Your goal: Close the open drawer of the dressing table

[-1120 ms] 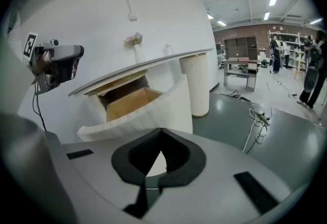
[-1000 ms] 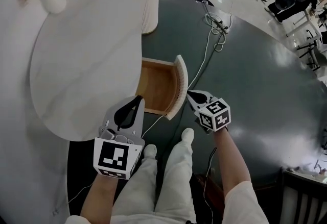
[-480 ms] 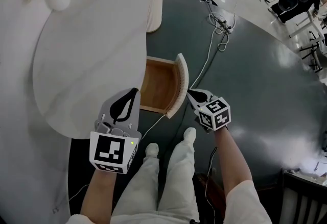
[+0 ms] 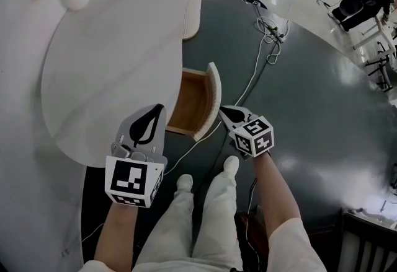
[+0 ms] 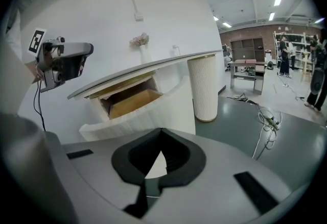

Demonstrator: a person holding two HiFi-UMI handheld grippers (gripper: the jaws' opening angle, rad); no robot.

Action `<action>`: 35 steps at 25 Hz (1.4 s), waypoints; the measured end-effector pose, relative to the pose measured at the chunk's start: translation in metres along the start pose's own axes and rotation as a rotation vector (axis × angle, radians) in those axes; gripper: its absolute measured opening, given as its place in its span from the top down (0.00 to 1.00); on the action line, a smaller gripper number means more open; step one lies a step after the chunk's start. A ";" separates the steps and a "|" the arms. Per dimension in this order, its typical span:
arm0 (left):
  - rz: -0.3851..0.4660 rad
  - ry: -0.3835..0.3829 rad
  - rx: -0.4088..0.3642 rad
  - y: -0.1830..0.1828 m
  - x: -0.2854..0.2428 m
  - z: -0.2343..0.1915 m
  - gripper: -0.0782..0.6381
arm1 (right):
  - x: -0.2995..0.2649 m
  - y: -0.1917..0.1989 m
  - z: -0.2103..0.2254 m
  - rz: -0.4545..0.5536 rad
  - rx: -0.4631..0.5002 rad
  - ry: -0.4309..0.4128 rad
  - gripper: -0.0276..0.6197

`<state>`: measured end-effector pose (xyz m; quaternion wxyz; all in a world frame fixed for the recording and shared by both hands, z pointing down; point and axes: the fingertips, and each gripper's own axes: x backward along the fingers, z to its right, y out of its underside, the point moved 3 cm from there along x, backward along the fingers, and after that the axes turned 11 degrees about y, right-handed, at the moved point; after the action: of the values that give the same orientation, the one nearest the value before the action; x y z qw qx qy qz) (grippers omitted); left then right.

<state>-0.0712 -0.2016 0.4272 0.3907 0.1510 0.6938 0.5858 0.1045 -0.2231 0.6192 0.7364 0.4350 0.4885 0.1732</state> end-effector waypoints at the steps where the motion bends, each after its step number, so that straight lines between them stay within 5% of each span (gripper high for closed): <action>1: 0.003 -0.003 0.003 0.000 0.000 -0.002 0.87 | -0.002 -0.001 -0.001 0.004 -0.005 -0.003 0.96; 35: 0.019 -0.059 0.035 0.010 0.015 -0.033 0.87 | -0.056 -0.030 -0.058 0.119 -0.096 -0.133 0.96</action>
<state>-0.1073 -0.2116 0.4309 0.4025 0.1817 0.6906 0.5728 0.0229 -0.2505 0.6187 0.7755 0.4382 0.4028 0.2106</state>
